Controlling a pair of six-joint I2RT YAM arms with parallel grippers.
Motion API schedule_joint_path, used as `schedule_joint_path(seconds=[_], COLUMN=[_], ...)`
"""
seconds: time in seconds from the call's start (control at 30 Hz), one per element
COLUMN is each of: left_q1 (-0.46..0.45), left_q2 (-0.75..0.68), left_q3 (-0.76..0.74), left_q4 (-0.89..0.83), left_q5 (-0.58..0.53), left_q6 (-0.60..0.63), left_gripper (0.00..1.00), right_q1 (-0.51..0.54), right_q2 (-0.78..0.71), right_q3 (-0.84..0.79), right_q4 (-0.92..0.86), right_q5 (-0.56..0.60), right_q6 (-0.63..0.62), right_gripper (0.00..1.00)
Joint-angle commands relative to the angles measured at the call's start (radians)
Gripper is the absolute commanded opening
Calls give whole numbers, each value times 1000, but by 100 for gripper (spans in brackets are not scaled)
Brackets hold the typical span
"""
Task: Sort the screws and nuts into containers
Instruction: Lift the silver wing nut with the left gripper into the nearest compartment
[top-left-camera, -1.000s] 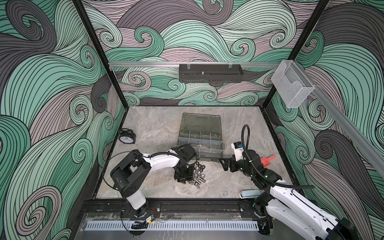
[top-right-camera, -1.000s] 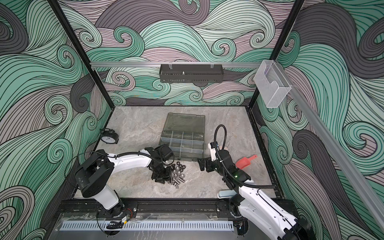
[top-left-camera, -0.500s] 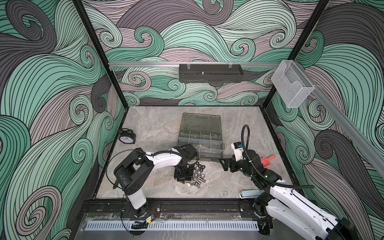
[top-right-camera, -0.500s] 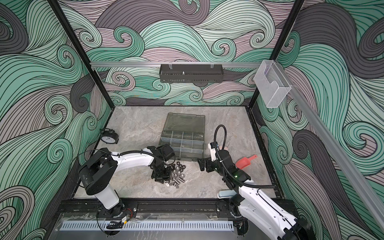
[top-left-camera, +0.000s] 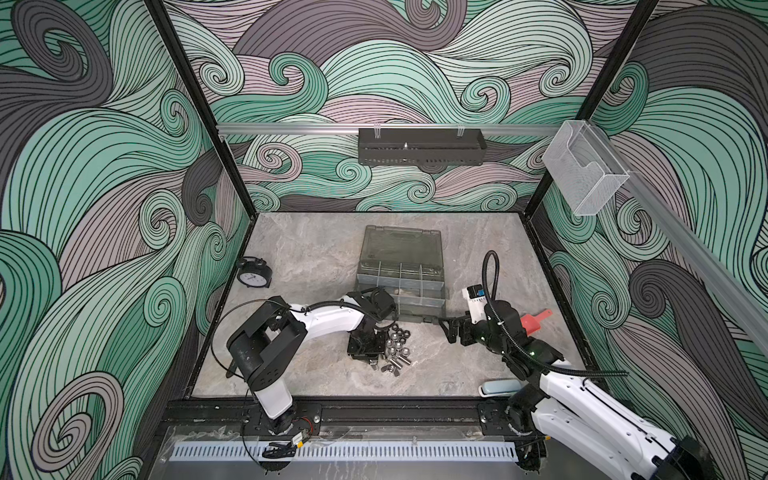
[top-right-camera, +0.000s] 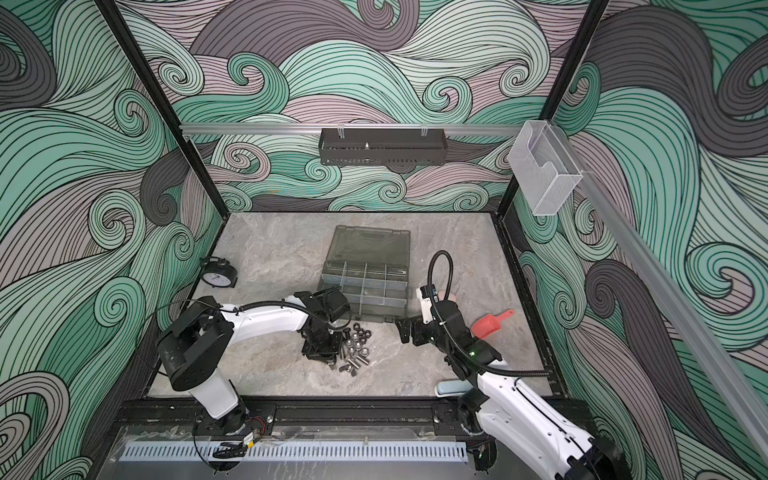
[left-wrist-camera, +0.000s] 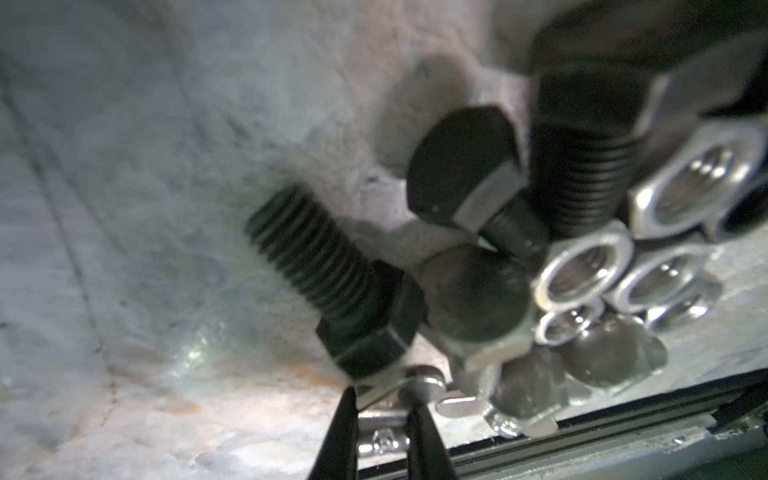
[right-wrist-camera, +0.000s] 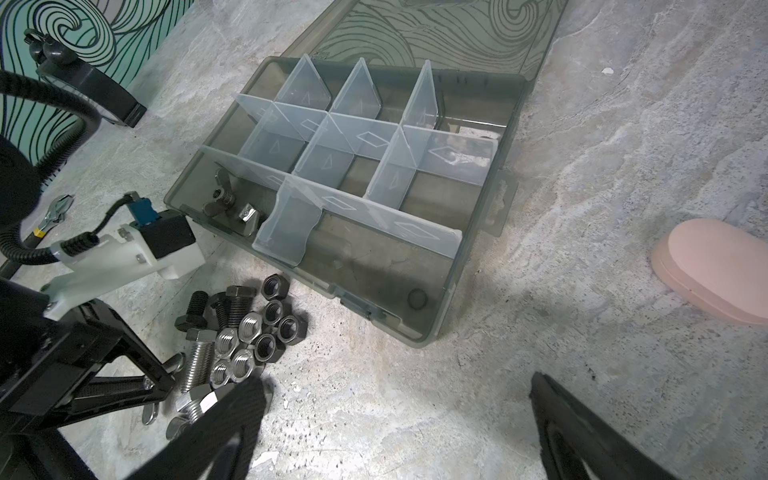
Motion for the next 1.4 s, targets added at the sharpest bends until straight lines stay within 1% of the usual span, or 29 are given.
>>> schedule_joint_path(seconds=[0.0,0.07,0.17,0.23,0.37,0.47,0.7,0.8,0.9,1.0,1.2,1.37], left_q1=[2,17,70,115,209,255,309,314,315,319,331,348], left_q2=[-80,-100,-99,-73,19,70,121,119,106,85,52,-7], left_q3=[47,105,199,251,345,370,389,388,376,356,330,292], left_q4=[-95,-140,-168,-158,-128,-93,-26,-15,-7,12,37,84], left_q5=[-65,-103,-151,-175,-178,-181,-169,-169,-172,-173,-168,-159], left_q6=[38,68,131,179,253,286,303,303,301,294,287,273], left_gripper=[13,12,12,12,12,12,13,20,31,36,38,38], right_q1=[4,2,3,4,3,3,3,3,3,3,5,4], right_q2=[-10,-10,-7,-7,-12,-16,-20,-18,-16,-7,12,24], right_q3=[-8,-8,-8,-6,3,15,18,20,20,24,41,57], right_q4=[-9,-8,-8,-8,-24,-42,-59,-62,-58,-59,-72,-82], right_q5=[0,0,-1,-3,-4,1,9,10,11,11,-1,-4], right_q6=[3,5,8,9,4,-1,8,14,17,20,14,9], right_gripper=[99,99,99,99,99,99,99,99,99,99,99,99])
